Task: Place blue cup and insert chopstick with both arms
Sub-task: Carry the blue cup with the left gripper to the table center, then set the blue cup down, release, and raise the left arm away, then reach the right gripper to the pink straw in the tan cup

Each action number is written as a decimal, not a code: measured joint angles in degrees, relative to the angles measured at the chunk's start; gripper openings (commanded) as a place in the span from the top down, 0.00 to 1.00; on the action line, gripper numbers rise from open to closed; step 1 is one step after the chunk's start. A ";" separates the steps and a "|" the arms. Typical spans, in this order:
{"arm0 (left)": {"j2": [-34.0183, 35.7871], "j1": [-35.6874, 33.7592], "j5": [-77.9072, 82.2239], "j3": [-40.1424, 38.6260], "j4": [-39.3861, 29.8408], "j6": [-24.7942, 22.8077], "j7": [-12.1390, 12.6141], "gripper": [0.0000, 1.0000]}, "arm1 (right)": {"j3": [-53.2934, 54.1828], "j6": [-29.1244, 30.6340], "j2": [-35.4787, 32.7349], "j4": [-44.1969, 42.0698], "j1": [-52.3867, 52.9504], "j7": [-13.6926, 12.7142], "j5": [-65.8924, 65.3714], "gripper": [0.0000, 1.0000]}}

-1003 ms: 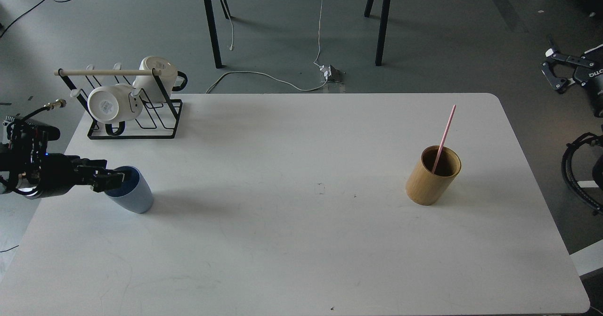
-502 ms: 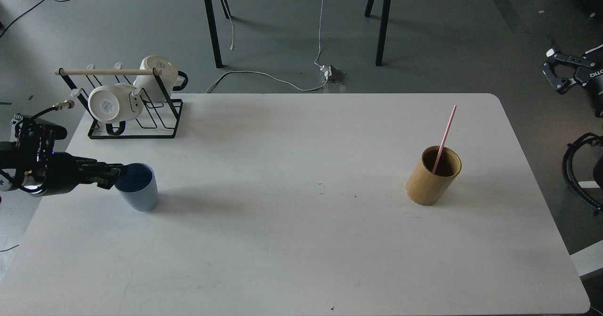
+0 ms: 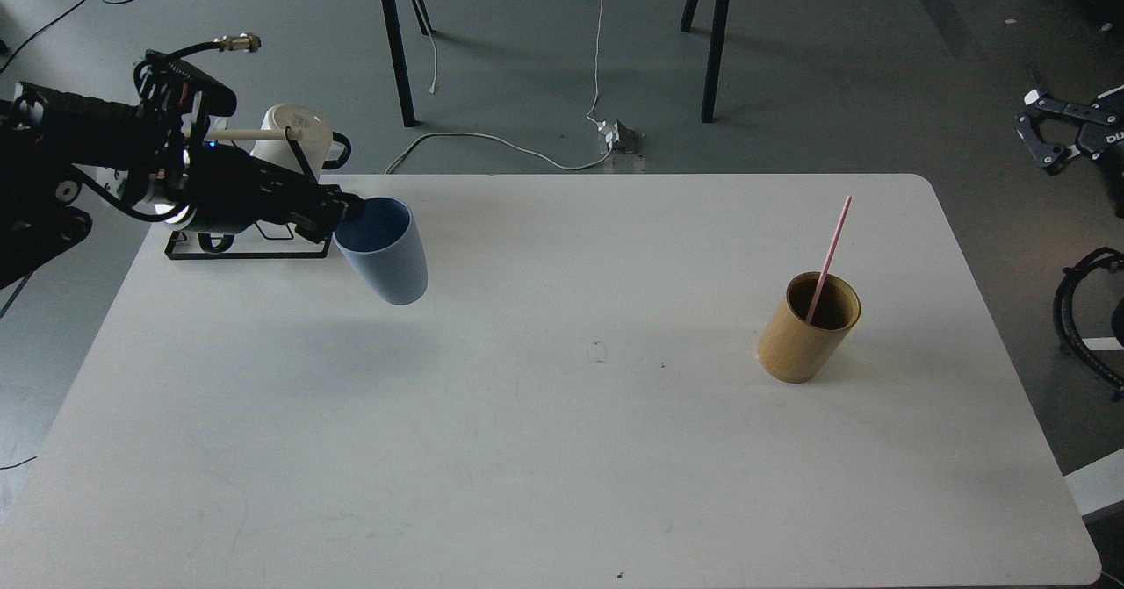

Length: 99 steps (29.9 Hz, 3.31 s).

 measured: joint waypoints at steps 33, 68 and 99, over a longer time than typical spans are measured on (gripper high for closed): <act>-38.32 3.45 18.79 7.38 16.45 -0.07 3.94 0.91 | 0.81 0.00 -4.66 0.00 -0.06 0.00 0.00 0.01; -19.58 6.78 -64.56 -16.83 27.45 -0.07 3.42 0.01 | -3.42 -0.50 -16.49 9.30 -0.46 0.24 -20.07 0.01; -23.97 13.53 -119.42 -28.31 43.56 -0.09 2.97 0.01 | -22.61 -26.68 -10.31 21.38 -1.05 -0.28 -91.98 0.13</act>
